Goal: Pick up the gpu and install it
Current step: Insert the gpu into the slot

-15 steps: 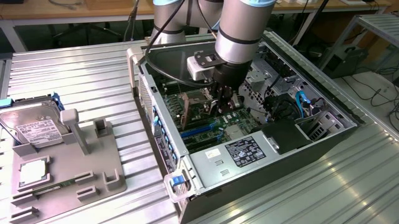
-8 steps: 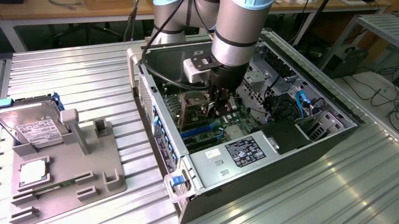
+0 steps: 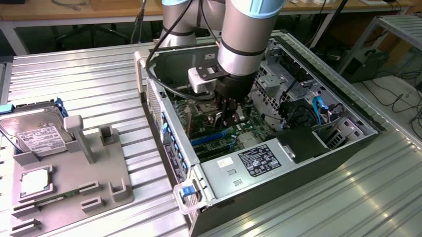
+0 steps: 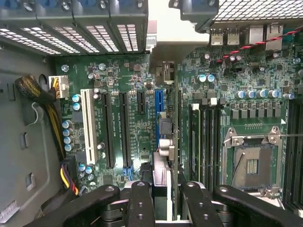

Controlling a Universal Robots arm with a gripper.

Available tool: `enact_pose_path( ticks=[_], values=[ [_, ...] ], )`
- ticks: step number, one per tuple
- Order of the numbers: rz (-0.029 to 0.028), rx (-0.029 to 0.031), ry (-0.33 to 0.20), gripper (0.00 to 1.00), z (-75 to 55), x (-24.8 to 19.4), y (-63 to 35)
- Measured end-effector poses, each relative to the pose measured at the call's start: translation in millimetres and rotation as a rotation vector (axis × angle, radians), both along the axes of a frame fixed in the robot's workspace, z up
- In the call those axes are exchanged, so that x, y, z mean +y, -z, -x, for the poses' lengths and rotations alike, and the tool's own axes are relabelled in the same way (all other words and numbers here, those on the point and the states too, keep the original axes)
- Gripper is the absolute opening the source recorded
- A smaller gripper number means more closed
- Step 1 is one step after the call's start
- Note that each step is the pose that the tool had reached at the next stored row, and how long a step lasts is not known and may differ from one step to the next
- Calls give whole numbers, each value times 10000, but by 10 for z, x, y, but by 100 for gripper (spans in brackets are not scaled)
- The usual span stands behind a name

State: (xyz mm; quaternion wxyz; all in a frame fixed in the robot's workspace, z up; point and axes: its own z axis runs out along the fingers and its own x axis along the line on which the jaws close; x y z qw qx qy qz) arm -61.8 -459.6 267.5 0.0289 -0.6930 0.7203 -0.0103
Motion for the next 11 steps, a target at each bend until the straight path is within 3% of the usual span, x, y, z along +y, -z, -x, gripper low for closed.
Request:
enact_pose_path(
  ticks=[11],
  values=[
    [-18,10,-258,28,72,-1,91]
  ],
)
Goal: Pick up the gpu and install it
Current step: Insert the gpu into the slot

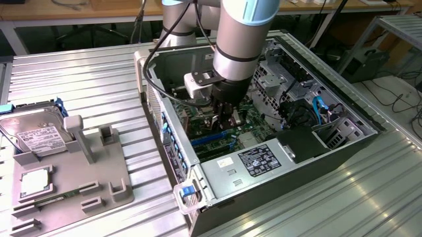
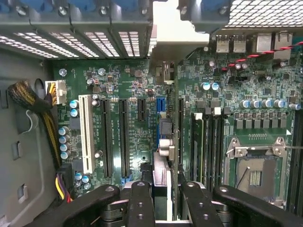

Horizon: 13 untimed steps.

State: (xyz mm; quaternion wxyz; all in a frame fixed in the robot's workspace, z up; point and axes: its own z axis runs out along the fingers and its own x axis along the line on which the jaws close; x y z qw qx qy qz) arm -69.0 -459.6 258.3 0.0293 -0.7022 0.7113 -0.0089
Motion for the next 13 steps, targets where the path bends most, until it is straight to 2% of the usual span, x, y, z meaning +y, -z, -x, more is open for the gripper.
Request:
enact_pose_path(
  ticks=[13],
  values=[
    [-2,2,0,28,69,-5,56]
  ],
)
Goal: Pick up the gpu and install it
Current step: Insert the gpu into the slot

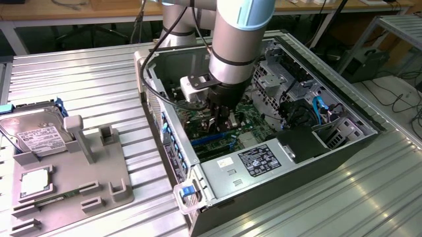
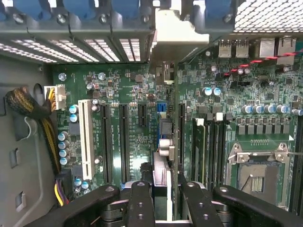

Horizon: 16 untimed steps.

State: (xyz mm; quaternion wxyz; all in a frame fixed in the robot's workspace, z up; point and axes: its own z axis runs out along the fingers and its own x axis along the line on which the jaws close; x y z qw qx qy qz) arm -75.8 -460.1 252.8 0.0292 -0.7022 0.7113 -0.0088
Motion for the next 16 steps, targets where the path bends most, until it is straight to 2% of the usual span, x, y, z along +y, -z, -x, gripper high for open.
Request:
enact_pose_path(
  ticks=[2,12,16],
  values=[
    [-1,20,-1,28,3,-1,53],
    [-1,43,-1,28,80,-14,103],
    [2,48,-1,28,100,-15,152]
  ],
)
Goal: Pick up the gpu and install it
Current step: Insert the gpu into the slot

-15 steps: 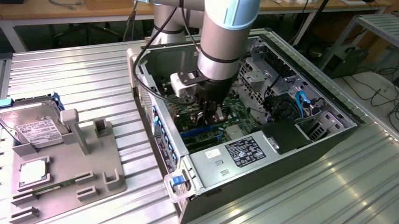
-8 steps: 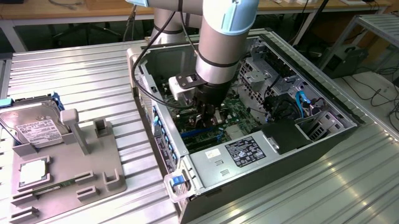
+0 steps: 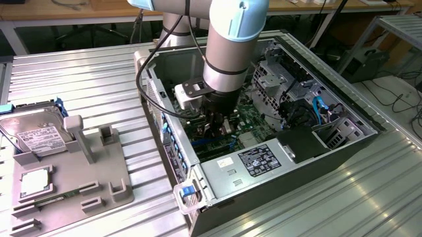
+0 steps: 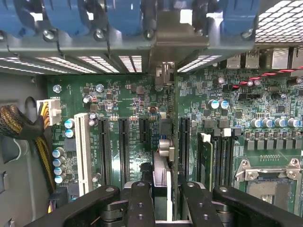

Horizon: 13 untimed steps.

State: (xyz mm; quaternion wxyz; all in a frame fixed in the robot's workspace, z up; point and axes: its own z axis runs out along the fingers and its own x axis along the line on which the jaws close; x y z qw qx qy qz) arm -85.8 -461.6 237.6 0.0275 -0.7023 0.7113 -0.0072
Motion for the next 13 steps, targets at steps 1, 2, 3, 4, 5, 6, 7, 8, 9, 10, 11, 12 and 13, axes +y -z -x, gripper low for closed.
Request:
enact_pose_path(
  ticks=[1,2,3,4,5,6,7,8,9,10,11,12,13],
  values=[
    [-1,0,0,28,0,0,1],
    [-3,-1,0,28,0,0,1],
    [-3,-1,0,28,0,0,1],
    [-2,-1,0,28,0,0,3],
    [-7,-3,0,28,0,1,21],
    [-8,-1,0,28,0,0,29],
    [-7,0,1,28,0,0,33],
    [-8,0,0,28,0,0,35],
    [-13,-2,0,28,0,1,46],
    [-7,0,0,28,0,0,78],
    [-8,0,0,28,0,0,79],
    [-7,0,0,28,0,0,78],
    [-2,2,-1,28,0,1,113]
  ],
)
